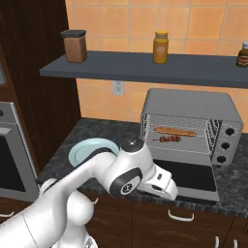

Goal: Pick up the kebab skewer and baguette bread, and place them inside the toaster oven. Close the toaster oven door and start by setting the timer.

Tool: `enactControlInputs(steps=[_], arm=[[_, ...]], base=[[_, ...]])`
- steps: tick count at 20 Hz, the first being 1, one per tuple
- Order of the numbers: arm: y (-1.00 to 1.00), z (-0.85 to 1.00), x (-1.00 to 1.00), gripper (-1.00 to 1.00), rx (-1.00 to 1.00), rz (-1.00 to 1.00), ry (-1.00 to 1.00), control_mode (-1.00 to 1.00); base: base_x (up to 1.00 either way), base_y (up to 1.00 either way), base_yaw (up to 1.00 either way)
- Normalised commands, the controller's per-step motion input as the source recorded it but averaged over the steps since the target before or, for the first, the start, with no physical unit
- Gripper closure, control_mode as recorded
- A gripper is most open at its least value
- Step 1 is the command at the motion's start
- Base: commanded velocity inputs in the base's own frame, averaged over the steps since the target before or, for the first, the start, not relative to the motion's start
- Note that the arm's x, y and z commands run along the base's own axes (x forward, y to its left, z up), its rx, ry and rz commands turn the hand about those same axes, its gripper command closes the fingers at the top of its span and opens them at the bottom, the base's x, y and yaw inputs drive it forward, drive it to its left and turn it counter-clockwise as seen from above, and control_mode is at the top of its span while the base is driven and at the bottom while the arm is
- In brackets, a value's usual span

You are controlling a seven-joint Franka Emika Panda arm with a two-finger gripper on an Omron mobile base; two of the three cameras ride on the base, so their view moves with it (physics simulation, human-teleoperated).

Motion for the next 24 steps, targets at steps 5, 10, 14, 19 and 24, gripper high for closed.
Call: enactControlInputs(steps=[5, 10, 14, 19, 24], arm=[[0.05, -0.08, -0.25, -1.00, 0.04, 0.19, 0.14, -1.00], [0.00, -0.31, -0.05, -1.00, 0.02, 0.00, 0.03, -1.00], [0.00, -0.33, 0.09, -1.00, 0.06, 0.00, 0.00, -1.00], [0.00, -0.38, 0.10, -1.00, 0.00, 0.00, 0.00, -1.00], [0.00, -0.38, 0.31, -1.00, 0.00, 0.00, 0.00, -1.00]], base=[[0.00, 0.00, 0.00], [0.00, 0.00, 0.00], [0.00, 0.00, 0.00], [0.00, 0.00, 0.00], [0.00, 0.00, 0.00]])
